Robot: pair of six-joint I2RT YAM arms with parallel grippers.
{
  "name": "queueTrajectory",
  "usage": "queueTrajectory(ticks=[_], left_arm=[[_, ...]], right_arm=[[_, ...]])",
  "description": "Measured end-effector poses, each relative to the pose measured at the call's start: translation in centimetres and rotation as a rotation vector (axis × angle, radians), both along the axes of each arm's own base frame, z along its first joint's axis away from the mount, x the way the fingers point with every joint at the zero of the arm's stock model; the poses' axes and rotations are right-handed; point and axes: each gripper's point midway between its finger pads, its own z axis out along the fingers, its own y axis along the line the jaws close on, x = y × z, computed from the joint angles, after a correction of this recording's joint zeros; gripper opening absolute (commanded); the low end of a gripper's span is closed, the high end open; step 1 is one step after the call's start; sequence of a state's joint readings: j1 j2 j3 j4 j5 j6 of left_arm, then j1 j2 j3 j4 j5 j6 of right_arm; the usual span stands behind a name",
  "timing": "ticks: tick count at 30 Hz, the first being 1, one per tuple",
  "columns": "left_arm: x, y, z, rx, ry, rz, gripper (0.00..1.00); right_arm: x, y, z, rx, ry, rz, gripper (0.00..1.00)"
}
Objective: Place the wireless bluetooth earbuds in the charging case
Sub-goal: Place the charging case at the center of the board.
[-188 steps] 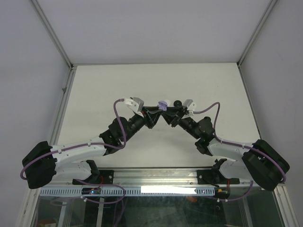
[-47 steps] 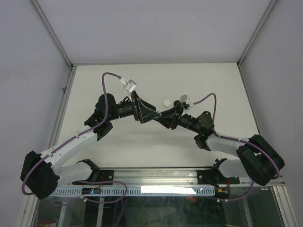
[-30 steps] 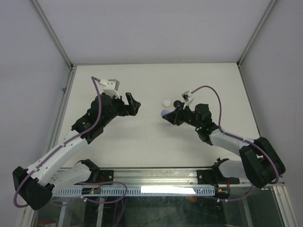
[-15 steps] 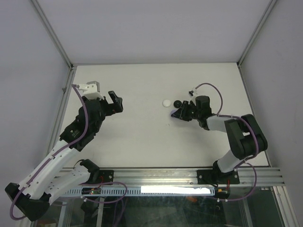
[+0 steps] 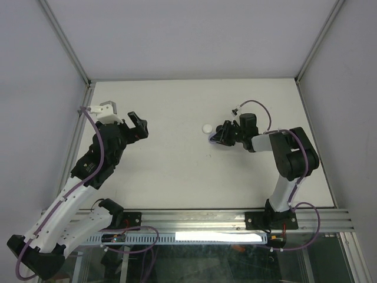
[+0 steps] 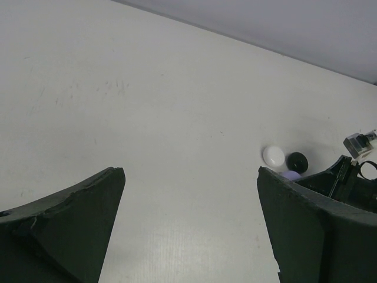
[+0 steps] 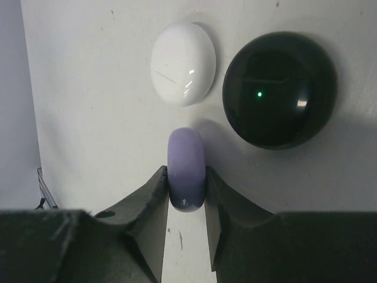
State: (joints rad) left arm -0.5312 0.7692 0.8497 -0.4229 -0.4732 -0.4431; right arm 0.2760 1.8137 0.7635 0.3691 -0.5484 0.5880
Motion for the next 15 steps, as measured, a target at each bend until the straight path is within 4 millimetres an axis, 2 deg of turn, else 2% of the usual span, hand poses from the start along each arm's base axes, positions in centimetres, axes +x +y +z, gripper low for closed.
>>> queueTrajectory(ticks=[8,12,15], left_arm=[[0.4,0.1,-0.4,-0.03,0.022,-0.007,0.99],[0.4,-0.2,-0.6,-0.033,0.028,-0.023,0.99],[0.3,-0.3,-0.6,-0.037,0.031,-0.028,0.99]], right_arm=[[0.8,0.3,0.6,0.008,-0.006,-0.002,0.58],[0.8,-0.3,1.0,-0.03,-0.018,-0.022,0.65],[0.6,-1.0,1.2,-0.066,-0.019,-0.039,0.75]])
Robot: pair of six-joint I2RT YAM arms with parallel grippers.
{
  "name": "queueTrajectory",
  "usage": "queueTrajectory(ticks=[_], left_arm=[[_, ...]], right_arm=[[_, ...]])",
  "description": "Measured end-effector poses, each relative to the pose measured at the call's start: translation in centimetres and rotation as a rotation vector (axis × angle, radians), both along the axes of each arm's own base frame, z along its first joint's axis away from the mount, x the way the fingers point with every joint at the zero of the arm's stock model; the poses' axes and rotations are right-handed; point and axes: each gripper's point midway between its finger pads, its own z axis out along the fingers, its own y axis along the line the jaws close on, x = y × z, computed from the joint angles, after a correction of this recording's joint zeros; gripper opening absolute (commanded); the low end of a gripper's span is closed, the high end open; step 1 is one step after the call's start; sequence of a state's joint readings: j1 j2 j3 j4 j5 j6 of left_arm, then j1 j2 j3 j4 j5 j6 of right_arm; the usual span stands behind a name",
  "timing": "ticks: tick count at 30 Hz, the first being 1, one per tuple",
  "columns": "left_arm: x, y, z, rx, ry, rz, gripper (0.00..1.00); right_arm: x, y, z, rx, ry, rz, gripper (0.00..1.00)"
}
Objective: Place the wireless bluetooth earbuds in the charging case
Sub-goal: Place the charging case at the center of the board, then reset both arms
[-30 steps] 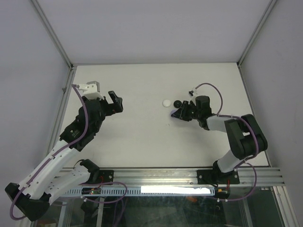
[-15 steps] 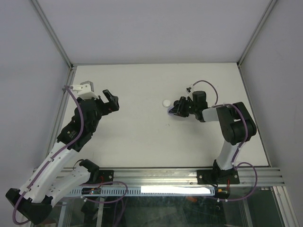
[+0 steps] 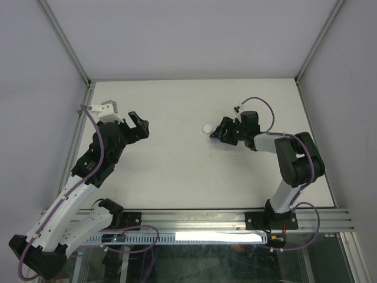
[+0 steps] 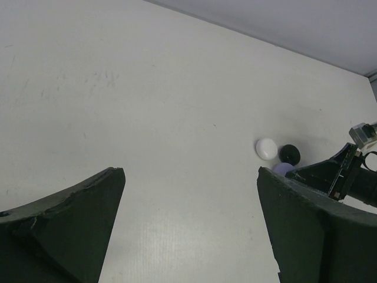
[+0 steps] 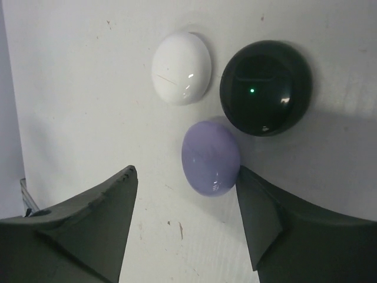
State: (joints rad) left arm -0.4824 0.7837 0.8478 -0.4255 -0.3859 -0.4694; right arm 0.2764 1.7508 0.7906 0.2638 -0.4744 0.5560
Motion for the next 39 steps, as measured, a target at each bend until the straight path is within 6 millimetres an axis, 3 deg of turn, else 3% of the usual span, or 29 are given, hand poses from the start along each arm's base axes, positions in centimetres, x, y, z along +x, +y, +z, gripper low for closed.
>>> queueTrajectory(ticks=[7,14,20,25,31,34,39], left_arm=[[0.0,-0.1,-0.1,-0.01,0.005,0.0,0.99],[-0.4,0.0,0.1,-0.02,-0.007,-0.009,0.99],[-1.7,0.7,1.4,-0.042,-0.049,-0.008,0.99],[-3.1,1.6,2.5,-0.061,-0.095,0.001,0.99],[-4.6,2.7,3.8,-0.066,-0.158,0.007,0.99],[-4.9,3.0,3.4,-0.055,-0.165,0.008,0.99],[-5.3,3.3,2.1,-0.036,-0.168,0.005,0.99]], right_arm=[[-1.6,-2.2,0.6,-0.104,-0.001,-0.042,0.99],[-4.6,-5.6,2.7,-0.245,0.028,-0.119,0.99],[-5.1,-8.4,8.2,-0.338,-0.082,-0.213,1.0],[-7.1,-10.6,16.4,-0.322,-0.347,-0.29,1.0],[-11.1,-13.0,24.4,-0.282,-0.65,-0.369,0.99],[-12.8,-14.2,26.9,-0.276,-0.759,-0.411,1.0],[-13.2,-15.0,27.0,-0.294,-0.788,-0.439,1.0]])
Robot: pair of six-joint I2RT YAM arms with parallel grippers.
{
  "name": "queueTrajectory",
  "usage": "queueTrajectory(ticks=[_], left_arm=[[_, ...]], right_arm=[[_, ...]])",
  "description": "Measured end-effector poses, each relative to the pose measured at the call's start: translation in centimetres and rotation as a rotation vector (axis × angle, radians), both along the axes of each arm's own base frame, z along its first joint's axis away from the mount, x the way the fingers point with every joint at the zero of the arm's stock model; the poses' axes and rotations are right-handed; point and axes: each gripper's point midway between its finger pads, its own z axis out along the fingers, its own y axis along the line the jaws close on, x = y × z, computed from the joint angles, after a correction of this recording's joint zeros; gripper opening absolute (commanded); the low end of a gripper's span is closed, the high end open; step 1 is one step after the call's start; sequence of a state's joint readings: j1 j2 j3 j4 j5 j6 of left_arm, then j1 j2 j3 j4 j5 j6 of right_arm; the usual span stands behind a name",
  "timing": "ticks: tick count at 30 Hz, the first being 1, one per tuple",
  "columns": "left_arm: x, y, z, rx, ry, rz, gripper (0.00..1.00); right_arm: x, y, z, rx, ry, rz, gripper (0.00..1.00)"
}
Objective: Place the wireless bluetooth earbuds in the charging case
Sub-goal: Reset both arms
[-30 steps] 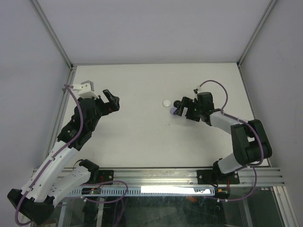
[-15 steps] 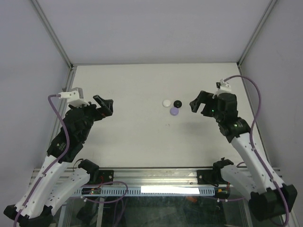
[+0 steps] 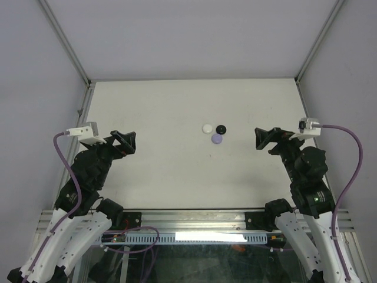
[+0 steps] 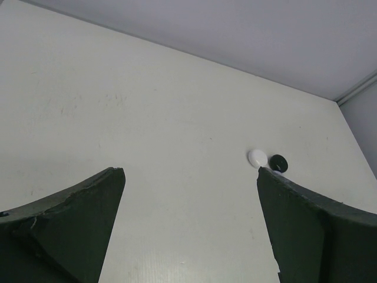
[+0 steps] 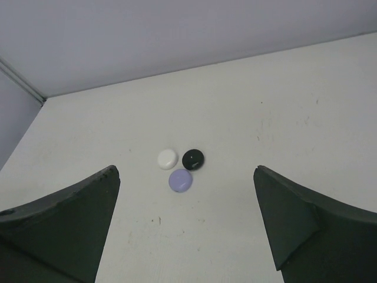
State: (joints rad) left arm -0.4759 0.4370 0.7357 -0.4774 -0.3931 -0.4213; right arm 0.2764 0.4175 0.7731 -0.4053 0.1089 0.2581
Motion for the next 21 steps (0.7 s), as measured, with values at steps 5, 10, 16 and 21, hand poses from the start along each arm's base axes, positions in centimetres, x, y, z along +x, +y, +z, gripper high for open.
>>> queueTrajectory(ticks=[5,10,16,21], left_arm=[[-0.5,0.7,-1.1,0.008,-0.018,0.02,0.99],[-0.4,1.4,-1.2,0.018,-0.029,0.056,0.99],[-0.2,2.0,-1.3,0.033,-0.034,0.084,0.99],[-0.1,2.2,-1.6,0.04,-0.028,0.098,0.99]], right_arm=[[0.6,0.0,-3.2,-0.019,0.066,-0.011,0.99],[1.1,-0.2,-3.9,-0.027,0.092,-0.027,1.0],[1.3,-0.5,-4.0,-0.03,0.093,-0.046,1.0],[1.3,-0.6,-4.0,-0.032,0.095,-0.052,0.99]])
